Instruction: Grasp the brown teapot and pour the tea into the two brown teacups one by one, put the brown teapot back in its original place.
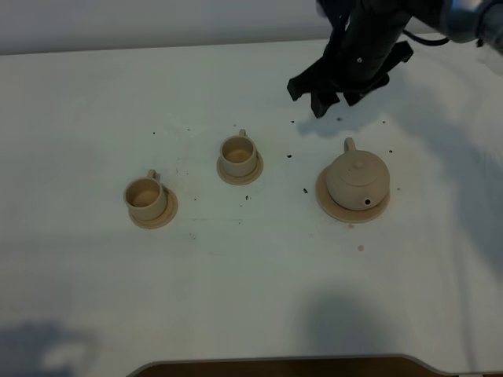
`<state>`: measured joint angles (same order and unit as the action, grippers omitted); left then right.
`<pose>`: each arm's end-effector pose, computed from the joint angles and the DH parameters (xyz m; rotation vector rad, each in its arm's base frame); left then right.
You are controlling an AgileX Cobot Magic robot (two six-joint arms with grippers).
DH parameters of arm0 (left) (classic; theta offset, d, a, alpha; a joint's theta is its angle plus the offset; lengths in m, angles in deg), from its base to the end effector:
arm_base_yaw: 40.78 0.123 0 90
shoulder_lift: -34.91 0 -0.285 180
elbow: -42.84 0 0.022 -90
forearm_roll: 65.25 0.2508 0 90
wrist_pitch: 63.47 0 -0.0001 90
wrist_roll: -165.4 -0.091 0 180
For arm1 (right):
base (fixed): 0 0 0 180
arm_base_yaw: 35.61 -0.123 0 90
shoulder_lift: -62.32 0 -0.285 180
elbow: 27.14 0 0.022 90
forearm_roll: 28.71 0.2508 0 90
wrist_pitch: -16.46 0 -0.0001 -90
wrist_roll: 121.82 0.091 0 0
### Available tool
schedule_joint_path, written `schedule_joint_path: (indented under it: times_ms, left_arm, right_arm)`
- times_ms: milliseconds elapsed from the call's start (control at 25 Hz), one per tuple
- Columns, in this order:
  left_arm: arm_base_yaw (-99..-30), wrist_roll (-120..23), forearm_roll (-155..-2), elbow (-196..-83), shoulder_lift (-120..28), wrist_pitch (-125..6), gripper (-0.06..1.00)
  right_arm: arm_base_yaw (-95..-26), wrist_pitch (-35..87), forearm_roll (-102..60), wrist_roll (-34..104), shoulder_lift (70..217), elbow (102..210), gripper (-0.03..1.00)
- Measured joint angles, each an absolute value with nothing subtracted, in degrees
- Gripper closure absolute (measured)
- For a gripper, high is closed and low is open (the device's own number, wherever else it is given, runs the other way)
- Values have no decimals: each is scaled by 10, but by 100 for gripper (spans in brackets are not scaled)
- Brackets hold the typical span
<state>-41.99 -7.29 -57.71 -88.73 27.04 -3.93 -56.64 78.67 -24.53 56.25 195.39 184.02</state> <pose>-0.0042 0.0104 0.2803 -0.1117 2.0124 0.0624 0.4360 0.1739 0.2136 -0.5370 2.8247 0.1648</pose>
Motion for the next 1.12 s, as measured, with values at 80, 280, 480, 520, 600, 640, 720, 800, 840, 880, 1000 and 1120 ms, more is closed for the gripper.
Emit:
schedule_joint_path:
  times_ms: [80,280,480,520,600,640,720,800,840,880,1000,1120]
  left_arm:
    - [-420,-73,-577,-887,270,-39,45]
    - [-420,-73,-577,-887,270,-39,45]
    - [-420,-73,-577,-887,270,-39,45]
    - [-420,-73,-577,-887,270,-39,45]
    - [-420,-73,-577,-887,270,-39,45]
    - [-420,-73,-577,-887,270,-39,45]
    - [-420,-73,-577,-887,270,-39,45]
    - [-420,-73,-577,-887,270,-39,45]
    - [-420,-73,-577,-887,270,-39,45]
    - [-420,-73,-577,-887,270,-39,45]
    - [-420,-73,-577,-887,270,-39,45]
    - [-420,-73,-577,-887,270,-39,45]
  right_arm:
    - [-567,798,-261,554,1971,1843,43]
    - [-567,803,-287,535,1993,1845,43]
    - [-567,787,-296,516,2009,1845,42]
    - [-567,781,-297,511,2013,1845,42]
    - [-567,773,-302,504,2019,1845,42]
    - [-567,771,-310,503,2021,1845,42]
    - [-567,770,-329,503,2025,1845,42]
    - [-567,771,-349,503,2026,1845,42]
    - [-567,772,-354,505,2026,1845,42]
    - [-567,775,-359,505,2026,1845,42]
    - [-563,782,-365,506,2026,1845,42]
    - [-556,798,-368,506,2026,1845,42]
